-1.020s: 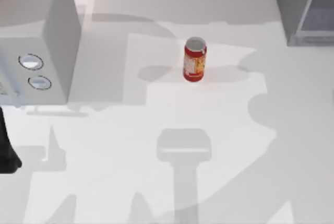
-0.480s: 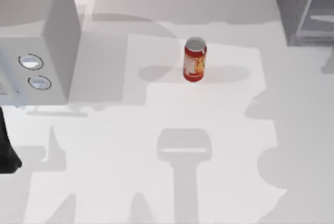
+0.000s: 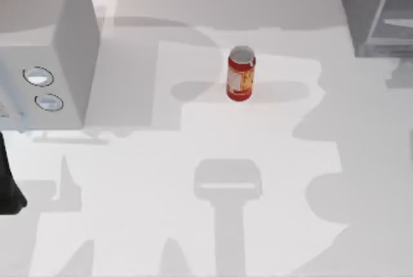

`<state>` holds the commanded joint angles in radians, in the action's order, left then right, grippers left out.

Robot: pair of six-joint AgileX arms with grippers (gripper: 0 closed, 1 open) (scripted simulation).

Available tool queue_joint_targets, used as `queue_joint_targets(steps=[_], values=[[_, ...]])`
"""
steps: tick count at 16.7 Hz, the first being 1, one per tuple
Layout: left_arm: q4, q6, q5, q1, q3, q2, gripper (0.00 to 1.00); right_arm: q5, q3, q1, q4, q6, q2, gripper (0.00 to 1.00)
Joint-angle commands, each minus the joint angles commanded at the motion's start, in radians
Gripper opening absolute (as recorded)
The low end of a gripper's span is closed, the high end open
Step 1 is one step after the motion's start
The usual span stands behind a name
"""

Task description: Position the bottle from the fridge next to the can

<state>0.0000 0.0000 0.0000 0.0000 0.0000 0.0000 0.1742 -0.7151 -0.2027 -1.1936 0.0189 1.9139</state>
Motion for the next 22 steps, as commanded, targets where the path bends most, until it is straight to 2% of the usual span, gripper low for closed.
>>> queue_joint_targets(steps=[2, 7, 10, 12, 22], values=[[0.000, 0.000, 0.000, 0.000, 0.000, 0.000, 1.00, -0.094, -0.019, 0.094, -0.039, -0.001, 0.057, 0.00], [0.000, 0.000, 0.000, 0.000, 0.000, 0.000, 1.00, -0.416, -0.069, 0.409, -0.144, -0.005, 0.209, 0.00], [0.000, 0.000, 0.000, 0.000, 0.000, 0.000, 1.00, -0.543, -0.087, 0.536, -0.185, -0.007, 0.267, 0.00], [0.000, 0.000, 0.000, 0.000, 0.000, 0.000, 1.00, -0.574, -0.092, 0.567, -0.195, -0.007, 0.281, 0.00], [0.000, 0.000, 0.000, 0.000, 0.000, 0.000, 1.00, -0.575, -0.092, 0.568, -0.196, -0.007, 0.281, 0.00]])
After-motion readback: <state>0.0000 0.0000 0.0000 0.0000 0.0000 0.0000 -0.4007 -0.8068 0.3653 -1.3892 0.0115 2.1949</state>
